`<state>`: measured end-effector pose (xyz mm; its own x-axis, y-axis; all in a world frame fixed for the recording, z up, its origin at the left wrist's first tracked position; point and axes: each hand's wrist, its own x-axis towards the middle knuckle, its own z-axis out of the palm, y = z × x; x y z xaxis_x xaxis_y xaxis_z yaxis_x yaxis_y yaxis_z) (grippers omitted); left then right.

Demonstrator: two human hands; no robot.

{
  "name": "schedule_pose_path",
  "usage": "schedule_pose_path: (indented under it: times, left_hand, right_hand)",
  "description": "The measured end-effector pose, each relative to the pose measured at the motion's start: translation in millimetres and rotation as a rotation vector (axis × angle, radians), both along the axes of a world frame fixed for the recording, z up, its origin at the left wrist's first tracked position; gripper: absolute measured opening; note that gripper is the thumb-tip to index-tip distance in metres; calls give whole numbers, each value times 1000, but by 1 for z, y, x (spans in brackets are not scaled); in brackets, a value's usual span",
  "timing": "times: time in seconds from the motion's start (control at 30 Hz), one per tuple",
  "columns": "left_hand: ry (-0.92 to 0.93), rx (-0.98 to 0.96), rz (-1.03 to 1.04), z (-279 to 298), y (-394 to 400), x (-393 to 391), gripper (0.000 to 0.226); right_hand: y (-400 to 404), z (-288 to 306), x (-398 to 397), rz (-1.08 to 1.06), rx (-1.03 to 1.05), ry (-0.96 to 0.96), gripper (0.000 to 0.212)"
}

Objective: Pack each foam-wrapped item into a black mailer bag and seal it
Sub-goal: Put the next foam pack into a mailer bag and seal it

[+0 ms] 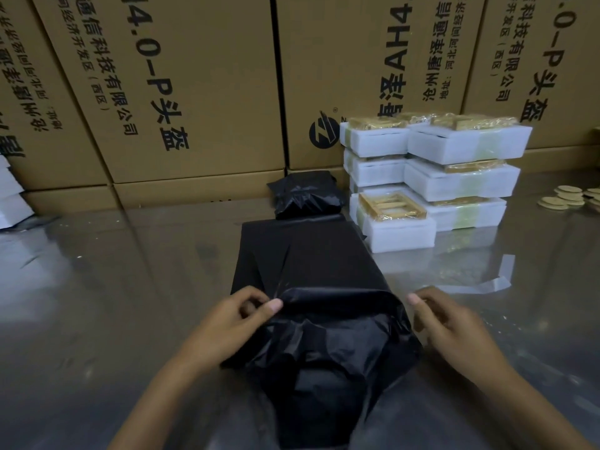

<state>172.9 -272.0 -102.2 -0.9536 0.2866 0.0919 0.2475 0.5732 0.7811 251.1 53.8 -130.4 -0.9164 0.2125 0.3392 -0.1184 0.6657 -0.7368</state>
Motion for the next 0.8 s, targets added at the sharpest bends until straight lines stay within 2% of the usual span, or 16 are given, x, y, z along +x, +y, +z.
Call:
schedule_pose_path:
  times: [0.03,0.07,0.1,0.17,0.23,0.33,0.37,0.43,0.5,0.53,0.57,0.6,0.63,0.67,0.73,0.8]
  left_hand:
    - [80,-10,-9,-1,-11,3,15]
    - [164,-67,-52,-6,-22,5,20]
    - [230,-177,-126,-10,-32,9,49]
    - [277,-420,-263,-21,-46,15,95]
    - [359,-575,-297,-27,-45,23,112]
    - [673,-691,-350,-26,-29,28,125]
    - [719,-714,-414,-25,-22,26,122]
    - [775,-738,-547,-29,-12,24,99]
    - [747,-599,-568,-42,-9,23,80]
    - [620,-447,-490,-47,-9,24,75]
    - [415,-277,-372,-48,-8,27,70]
    - [246,-121,-234,-47,-5,28,56]
    - [144,28,-124,-44,-2,26,28]
    - [84,156,-43,-39,3,22,21]
    - [20,350,32,-31,12,16,26]
    - [37,445,72,-24,18,8,24]
  right_hand:
    - [10,-4,8,39,74,17,13]
    - [17,-7,16,86,182,16,43]
    - [24,-11,25,149,266,18,69]
    - [30,-17,36,233,358,1,91]
    - [26,-20,43,264,451,48,96]
    - [12,-10,38,319,701,139,100]
    - [8,-8,34,355,779,156,98]
    - [-1,-7,26,412,777,188,79]
    - [-3,-15,20,410,634,227,62]
    - [-4,-19,19,385,524,233,58]
    - [-5,-22,17,345,398,227,52]
    - [-6,-21,15,296,277,210,44]
    - [-8,-19,12,247,196,184,34]
    - [-10,-16,9,217,123,146,29]
    - [-14,-13,1,206,-128,54,26]
    - [-20,-8,-10,170,-403,50,8]
